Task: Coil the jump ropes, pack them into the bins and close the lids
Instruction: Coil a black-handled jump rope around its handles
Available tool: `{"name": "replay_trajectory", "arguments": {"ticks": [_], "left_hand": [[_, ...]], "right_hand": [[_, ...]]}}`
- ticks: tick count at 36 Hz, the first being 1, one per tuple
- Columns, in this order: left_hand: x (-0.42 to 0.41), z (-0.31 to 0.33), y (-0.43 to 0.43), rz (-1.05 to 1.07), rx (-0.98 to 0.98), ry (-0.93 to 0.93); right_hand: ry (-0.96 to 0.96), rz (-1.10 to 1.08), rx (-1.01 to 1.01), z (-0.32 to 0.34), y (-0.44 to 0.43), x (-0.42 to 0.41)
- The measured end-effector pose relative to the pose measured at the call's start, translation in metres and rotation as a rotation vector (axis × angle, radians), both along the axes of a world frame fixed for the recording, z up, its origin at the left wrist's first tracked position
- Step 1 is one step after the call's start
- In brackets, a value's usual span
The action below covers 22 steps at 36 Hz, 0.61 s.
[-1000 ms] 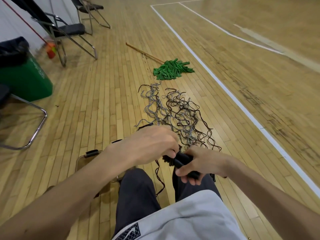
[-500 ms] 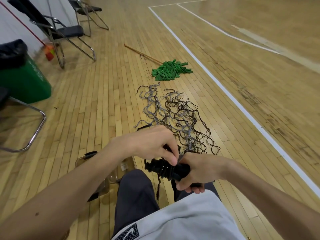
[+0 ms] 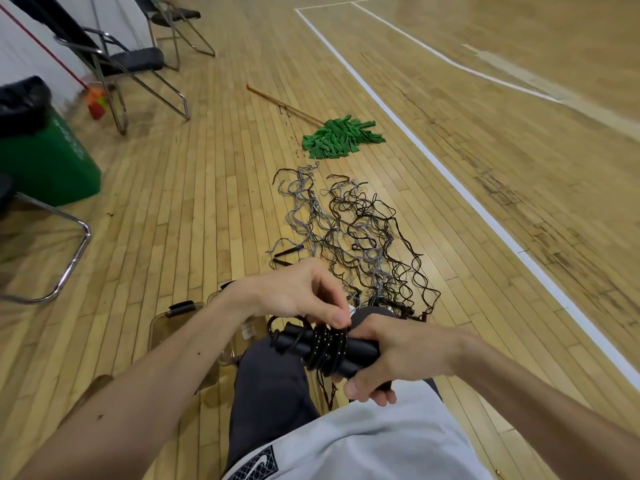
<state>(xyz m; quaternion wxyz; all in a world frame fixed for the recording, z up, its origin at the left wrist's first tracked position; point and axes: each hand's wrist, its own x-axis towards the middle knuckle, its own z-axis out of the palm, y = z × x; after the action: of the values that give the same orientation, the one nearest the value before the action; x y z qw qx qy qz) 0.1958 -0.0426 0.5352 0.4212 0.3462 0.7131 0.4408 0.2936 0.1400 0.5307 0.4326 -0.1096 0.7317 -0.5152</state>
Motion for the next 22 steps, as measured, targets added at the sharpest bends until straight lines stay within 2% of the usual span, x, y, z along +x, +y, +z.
{"name": "replay_trajectory", "arguments": {"ticks": [4,7,16,22], "left_hand": [[0.002,-0.004,-0.009,0.034,0.155,-0.264],[0.003,-0.013,-0.016,0.07,0.212,-0.355],[0.012,-0.023,-0.02,0.221,0.305,-0.333],[0.023,-0.041,-0.027,0.394,0.27,-0.318]], "right_hand": [[-0.017,-0.029,-0.172,-0.002,-0.003,0.003],[0.013,-0.029,-0.231,-0.001,-0.006,0.003],[-0.024,-0.116,-0.298,-0.006,-0.007,0.005],[-0.038,-0.219,-0.31,-0.007,-0.01,0.006]]}}
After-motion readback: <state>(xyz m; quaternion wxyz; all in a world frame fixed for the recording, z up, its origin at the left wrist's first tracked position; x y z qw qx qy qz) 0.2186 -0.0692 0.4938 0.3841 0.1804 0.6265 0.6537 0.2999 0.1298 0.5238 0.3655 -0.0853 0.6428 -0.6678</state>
